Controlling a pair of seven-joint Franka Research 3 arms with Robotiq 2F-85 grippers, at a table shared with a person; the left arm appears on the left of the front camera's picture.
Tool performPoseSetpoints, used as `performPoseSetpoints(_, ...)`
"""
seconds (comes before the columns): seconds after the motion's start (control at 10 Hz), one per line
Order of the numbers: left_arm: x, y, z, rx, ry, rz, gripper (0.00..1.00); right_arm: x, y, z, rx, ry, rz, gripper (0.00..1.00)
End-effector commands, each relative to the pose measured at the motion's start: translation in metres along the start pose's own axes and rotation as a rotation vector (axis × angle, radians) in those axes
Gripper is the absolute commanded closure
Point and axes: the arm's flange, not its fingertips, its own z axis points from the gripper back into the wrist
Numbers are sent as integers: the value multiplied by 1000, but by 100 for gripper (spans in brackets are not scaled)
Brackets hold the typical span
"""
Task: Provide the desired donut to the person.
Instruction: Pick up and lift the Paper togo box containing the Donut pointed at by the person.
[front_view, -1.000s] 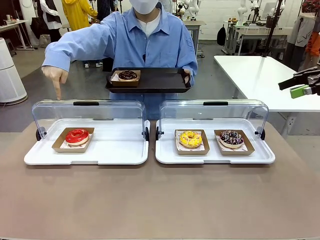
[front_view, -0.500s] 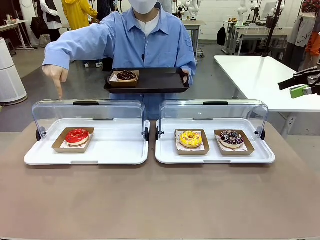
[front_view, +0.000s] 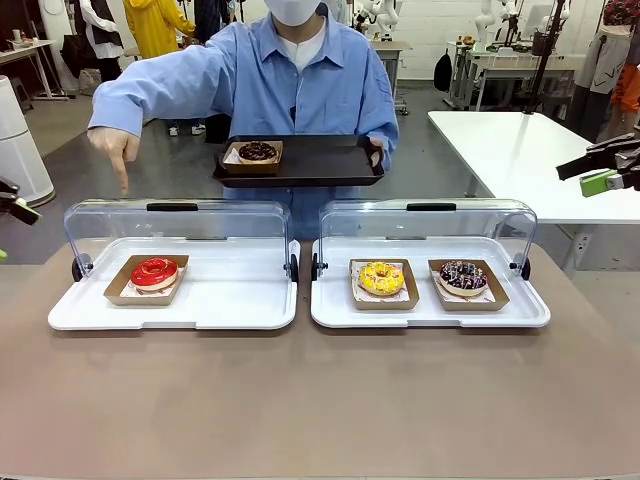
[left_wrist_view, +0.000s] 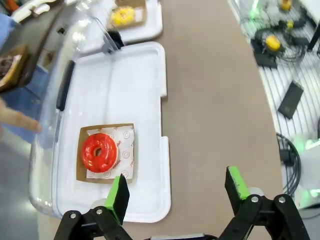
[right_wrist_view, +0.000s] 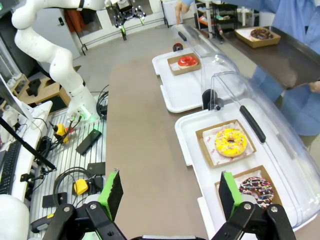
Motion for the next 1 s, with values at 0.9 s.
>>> performPoseSetpoints(0.9,39,36,-154,6,622,-119,0,1,0,0,5,-13,7,0)
